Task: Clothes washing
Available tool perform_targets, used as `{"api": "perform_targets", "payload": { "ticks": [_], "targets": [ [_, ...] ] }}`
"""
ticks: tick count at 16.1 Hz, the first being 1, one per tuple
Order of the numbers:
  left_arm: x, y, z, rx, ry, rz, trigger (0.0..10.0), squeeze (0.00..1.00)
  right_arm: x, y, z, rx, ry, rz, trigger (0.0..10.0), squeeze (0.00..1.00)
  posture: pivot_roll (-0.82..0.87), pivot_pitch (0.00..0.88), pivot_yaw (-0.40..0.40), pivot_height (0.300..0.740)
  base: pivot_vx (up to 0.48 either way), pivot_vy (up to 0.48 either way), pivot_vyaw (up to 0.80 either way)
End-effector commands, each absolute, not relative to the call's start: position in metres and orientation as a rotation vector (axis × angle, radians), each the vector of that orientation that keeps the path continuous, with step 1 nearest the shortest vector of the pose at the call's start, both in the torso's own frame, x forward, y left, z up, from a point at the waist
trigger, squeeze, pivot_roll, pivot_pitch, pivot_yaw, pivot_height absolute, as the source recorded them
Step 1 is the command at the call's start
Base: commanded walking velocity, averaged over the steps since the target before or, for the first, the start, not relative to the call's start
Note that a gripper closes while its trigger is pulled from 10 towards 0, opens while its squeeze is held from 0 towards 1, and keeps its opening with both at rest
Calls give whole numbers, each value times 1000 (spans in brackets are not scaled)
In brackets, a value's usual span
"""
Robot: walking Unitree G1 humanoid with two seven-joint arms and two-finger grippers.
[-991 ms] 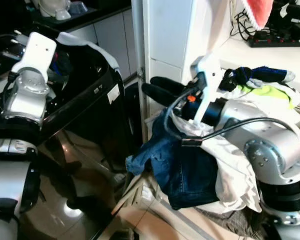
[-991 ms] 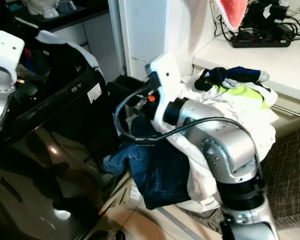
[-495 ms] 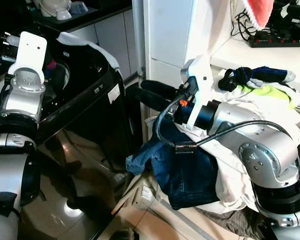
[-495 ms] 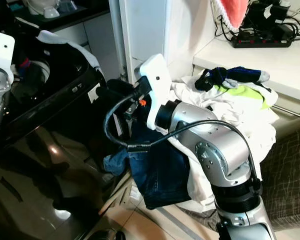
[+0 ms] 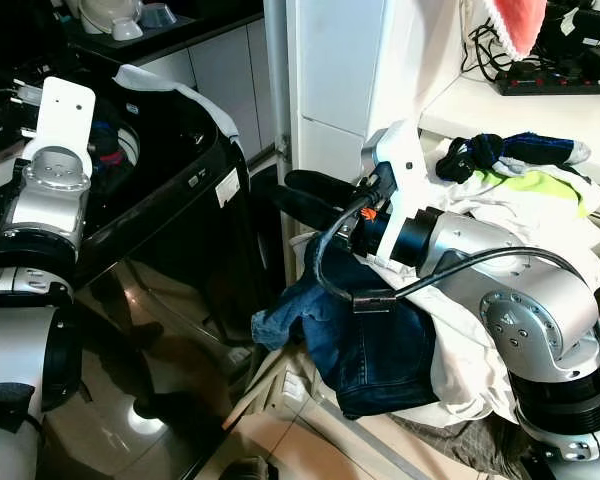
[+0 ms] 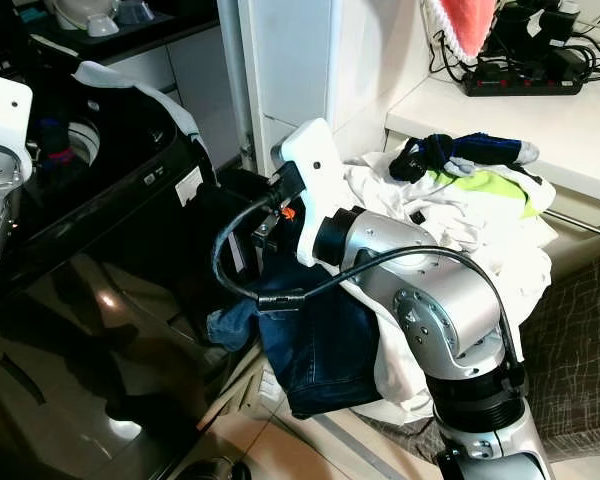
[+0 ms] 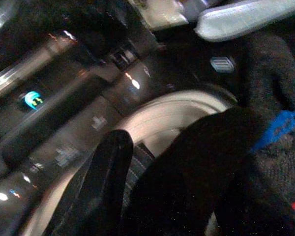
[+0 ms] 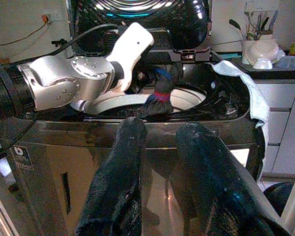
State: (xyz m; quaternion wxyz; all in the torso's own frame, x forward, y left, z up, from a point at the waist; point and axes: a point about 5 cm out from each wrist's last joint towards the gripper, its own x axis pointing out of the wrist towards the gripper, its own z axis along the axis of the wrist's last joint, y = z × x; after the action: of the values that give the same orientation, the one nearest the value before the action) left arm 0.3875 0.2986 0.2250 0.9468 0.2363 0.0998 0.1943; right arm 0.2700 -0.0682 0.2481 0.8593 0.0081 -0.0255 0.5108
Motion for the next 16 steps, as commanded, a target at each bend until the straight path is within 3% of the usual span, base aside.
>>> {"api": "perform_targets", "payload": {
  "ticks": [1,2,3,4,8,10,13,16],
  "targets": [
    [385,303,217,422,270,372,10000,1000,266,-66,249,-10,-56,1083,10000,0,-4,0,97,740,0,0,0],
    [383,304,210,376,318,344,10000,1000,266,-66,249,-12,-56,1083,10000,0,-6,0,97,740,0,0,0],
    [381,305,207,320,338,331,10000,573,266,-66,249,-12,-55,1082,10000,0,-6,0,97,740,0,0,0],
    [371,315,201,279,393,305,10000,0,266,-67,249,-16,-52,1082,10000,0,-2,0,93,740,0,0,0],
    [348,351,218,341,421,317,10000,0,268,-70,250,-22,-48,1082,10000,0,27,0,66,740,0,0,0],
    [341,356,226,354,420,284,10000,0,269,-70,250,-24,-46,1082,10000,0,37,0,58,740,0,0,0],
    [339,330,239,308,328,20,10000,0,272,-72,251,-30,-49,1072,10000,0,43,0,55,740,0,0,0],
    [346,314,251,142,186,-11,10000,0,277,-78,252,-25,-47,1029,10000,0,44,0,55,740,0,0,0]
  ]
}}
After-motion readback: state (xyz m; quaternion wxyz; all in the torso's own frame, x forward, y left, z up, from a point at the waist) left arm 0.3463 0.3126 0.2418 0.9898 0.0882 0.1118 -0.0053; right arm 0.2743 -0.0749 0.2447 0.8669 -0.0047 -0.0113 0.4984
